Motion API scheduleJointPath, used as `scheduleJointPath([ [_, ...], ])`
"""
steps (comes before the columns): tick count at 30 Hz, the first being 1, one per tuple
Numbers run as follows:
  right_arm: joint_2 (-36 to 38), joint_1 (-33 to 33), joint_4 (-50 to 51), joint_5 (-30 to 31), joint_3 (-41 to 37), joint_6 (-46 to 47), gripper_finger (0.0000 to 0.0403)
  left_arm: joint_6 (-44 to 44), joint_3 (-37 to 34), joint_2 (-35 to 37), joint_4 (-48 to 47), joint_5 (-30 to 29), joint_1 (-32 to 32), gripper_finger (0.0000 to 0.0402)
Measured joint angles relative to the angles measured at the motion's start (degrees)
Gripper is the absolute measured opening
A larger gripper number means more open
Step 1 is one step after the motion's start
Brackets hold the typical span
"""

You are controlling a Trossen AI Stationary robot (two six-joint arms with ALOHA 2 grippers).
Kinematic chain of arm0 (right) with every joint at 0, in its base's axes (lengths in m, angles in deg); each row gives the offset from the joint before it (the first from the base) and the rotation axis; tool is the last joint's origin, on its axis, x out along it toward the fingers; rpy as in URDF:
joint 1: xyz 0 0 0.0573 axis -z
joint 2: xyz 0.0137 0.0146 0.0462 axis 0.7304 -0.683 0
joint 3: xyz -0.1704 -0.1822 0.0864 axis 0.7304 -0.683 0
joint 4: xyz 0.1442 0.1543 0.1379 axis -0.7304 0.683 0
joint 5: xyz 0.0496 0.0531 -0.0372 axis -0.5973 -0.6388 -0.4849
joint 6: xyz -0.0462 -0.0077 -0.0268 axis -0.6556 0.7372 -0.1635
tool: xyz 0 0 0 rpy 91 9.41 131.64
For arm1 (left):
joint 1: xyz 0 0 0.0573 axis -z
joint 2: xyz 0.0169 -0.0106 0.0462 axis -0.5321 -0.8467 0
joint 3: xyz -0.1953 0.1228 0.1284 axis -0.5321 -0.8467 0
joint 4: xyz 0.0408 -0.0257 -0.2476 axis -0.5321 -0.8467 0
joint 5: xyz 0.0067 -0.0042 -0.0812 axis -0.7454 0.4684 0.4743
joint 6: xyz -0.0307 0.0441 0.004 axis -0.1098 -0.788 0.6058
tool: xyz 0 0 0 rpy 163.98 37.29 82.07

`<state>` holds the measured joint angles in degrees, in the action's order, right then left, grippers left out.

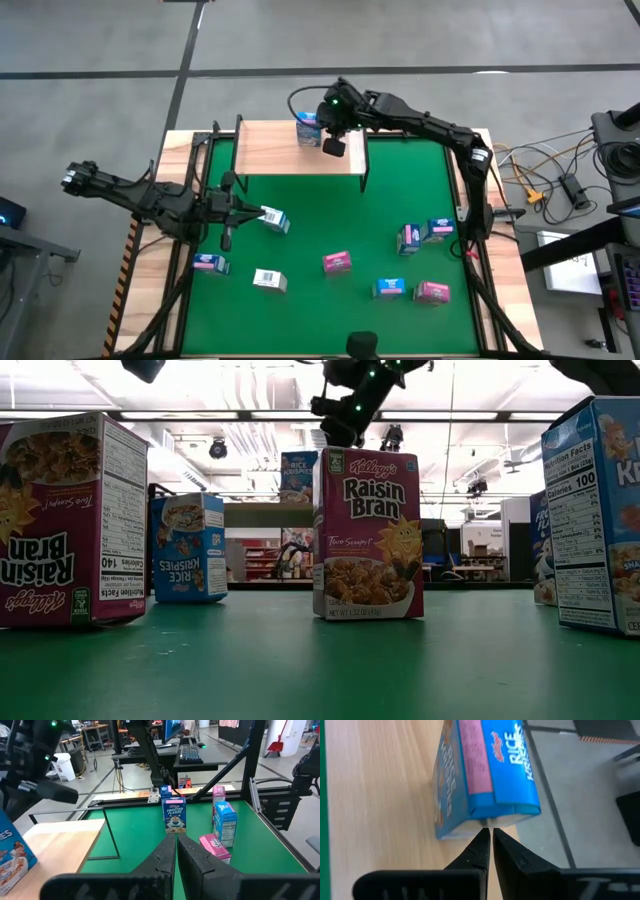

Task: Stack cereal on shelf
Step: Put the top right light blue cereal box on the shelf

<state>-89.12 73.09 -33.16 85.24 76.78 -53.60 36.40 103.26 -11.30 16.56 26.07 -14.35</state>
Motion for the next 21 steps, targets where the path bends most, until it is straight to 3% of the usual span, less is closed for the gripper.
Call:
scheduleJointPath([
  [11, 0.00, -0.02, -9.66, -2.00, -4.83, 0.76, 0.0013, -1.46, 0.00, -1.02, 1.18, -0.02, 0.00, 0.0000],
  [21, 0.00, -1.20, -3.69, -2.48, -6.50, 2.40, 0.0013, -1.49, 0.00, -0.95, 1.39, -0.02, 0.00, 0.0000],
])
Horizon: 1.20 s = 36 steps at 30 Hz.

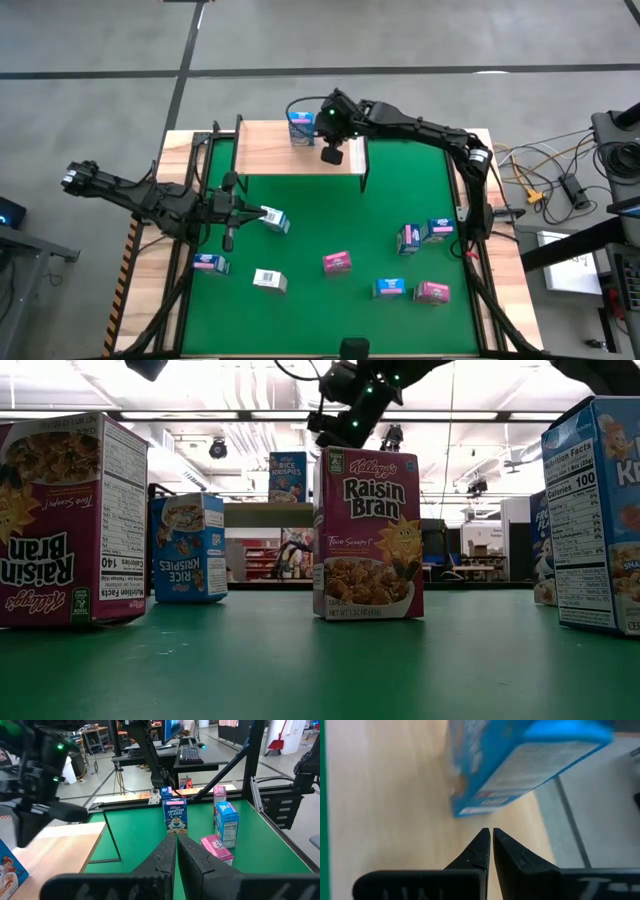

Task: Stack cereal on shelf
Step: Put the top right light blue cereal box on the shelf

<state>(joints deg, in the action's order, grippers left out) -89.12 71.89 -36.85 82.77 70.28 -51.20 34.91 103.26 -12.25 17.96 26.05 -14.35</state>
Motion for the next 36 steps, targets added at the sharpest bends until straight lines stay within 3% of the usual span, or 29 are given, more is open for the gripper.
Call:
scheduleJointPath([
  [7, 0.02, -4.48, 0.15, -4.95, -1.52, -0.18, 0.0013, 0.00, 0.00, -0.04, -0.07, 0.00, 0.00, 0.0000],
  [11, 0.07, -7.31, -8.53, -4.76, -5.15, -1.75, 0.0013, 0.00, 0.00, -0.04, -0.13, 0.00, 0.00, 0.0000],
  [17, 0.07, -10.47, -25.19, 9.26, -12.07, -7.98, 0.0013, 0.37, 0.00, -0.04, -0.15, 0.00, 0.00, 0.0000],
  [20, 0.07, -10.91, -30.00, 12.95, -13.98, -9.96, 0.0013, 0.39, 0.00, -0.04, -0.15, 0.00, 0.00, 0.0000],
  [36, 0.07, -6.82, -35.73, 13.03, -16.06, -6.82, 0.0012, 0.14, 0.00, -0.04, -0.13, 0.00, 0.00, 0.0000],
])
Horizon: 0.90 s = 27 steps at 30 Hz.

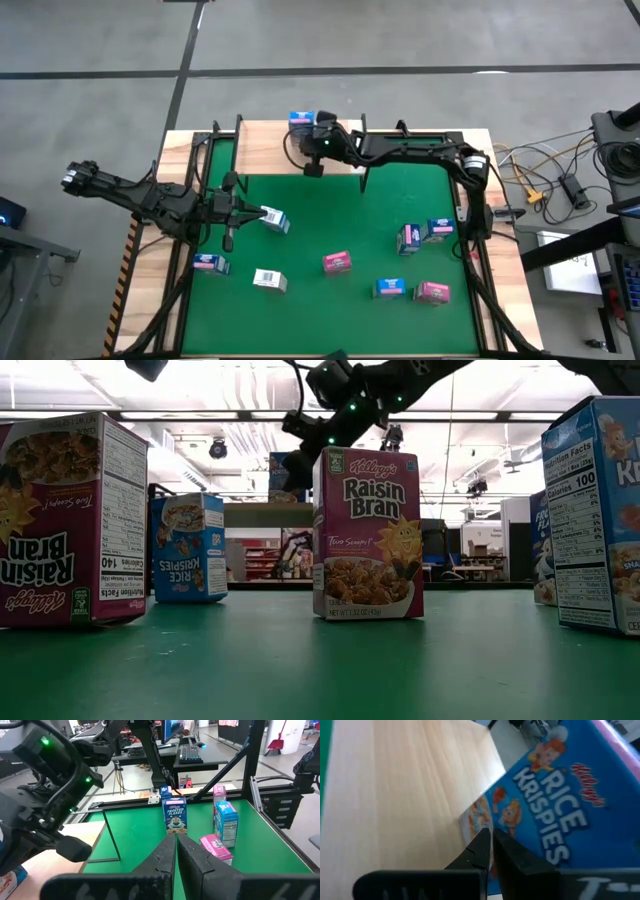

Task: Stack cereal on shelf
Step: Put the top right light blue cereal box on the shelf

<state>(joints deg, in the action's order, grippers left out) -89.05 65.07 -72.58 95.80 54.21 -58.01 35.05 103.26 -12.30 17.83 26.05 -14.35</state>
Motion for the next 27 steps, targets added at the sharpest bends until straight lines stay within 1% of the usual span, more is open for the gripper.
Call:
scheduleJointPath([
  [7, -0.01, 1.00, -1.57, -0.12, 0.00, -0.59, 0.0012, -0.14, 0.00, 0.00, 0.02, 0.00, 0.00, 0.0000],
  [13, -1.84, 1.16, -4.50, -0.48, 0.02, -2.14, 0.0012, -0.39, 0.00, -0.02, 0.05, 0.00, 0.00, 0.0000],
  [16, -3.23, 1.27, -4.29, -0.36, 0.59, -2.80, 0.0012, -0.40, 0.00, -0.02, 0.08, 0.00, 0.00, 0.0000],
  [27, -2.97, 1.27, -2.80, 0.09, 3.70, -4.02, 0.0012, -0.40, 0.00, -0.02, 0.04, 0.00, 0.00, 0.0000],
])
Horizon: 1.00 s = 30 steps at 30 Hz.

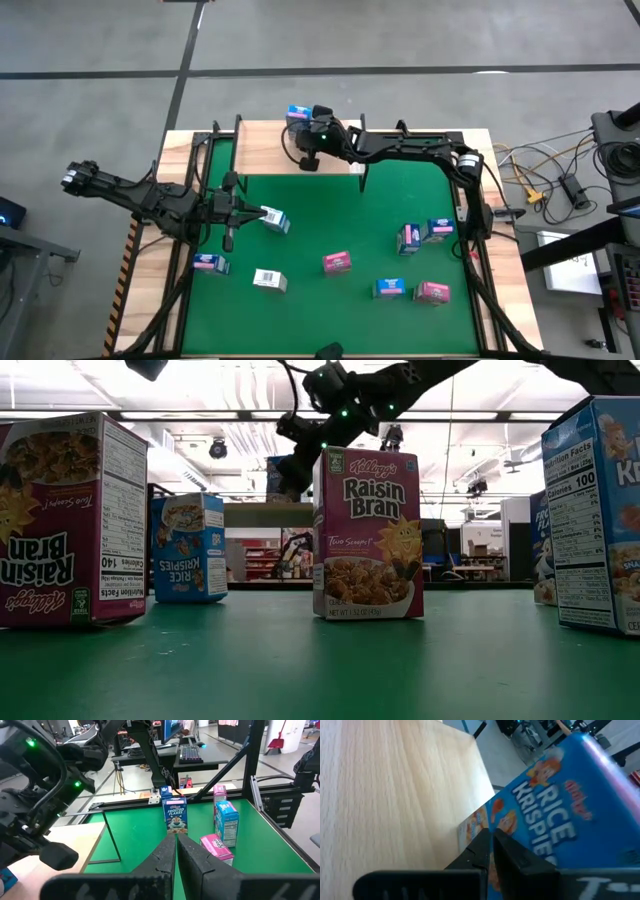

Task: Stack cereal on shelf
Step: Put the top right light blue cereal box on the shelf

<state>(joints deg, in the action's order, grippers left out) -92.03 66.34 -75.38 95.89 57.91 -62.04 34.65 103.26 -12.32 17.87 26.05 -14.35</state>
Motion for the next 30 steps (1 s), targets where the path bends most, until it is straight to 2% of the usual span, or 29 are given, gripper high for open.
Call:
scheduleJointPath([
  [7, 0.00, 0.11, 0.69, 2.90, 0.58, -1.03, 0.0012, 0.02, 0.00, 0.00, 0.00, 0.00, 0.00, 0.0000],
  [30, 0.00, 0.64, 0.53, 2.67, 0.58, -1.46, 0.0012, 0.04, 0.00, 0.00, 0.00, 0.00, 0.00, 0.0000],
])
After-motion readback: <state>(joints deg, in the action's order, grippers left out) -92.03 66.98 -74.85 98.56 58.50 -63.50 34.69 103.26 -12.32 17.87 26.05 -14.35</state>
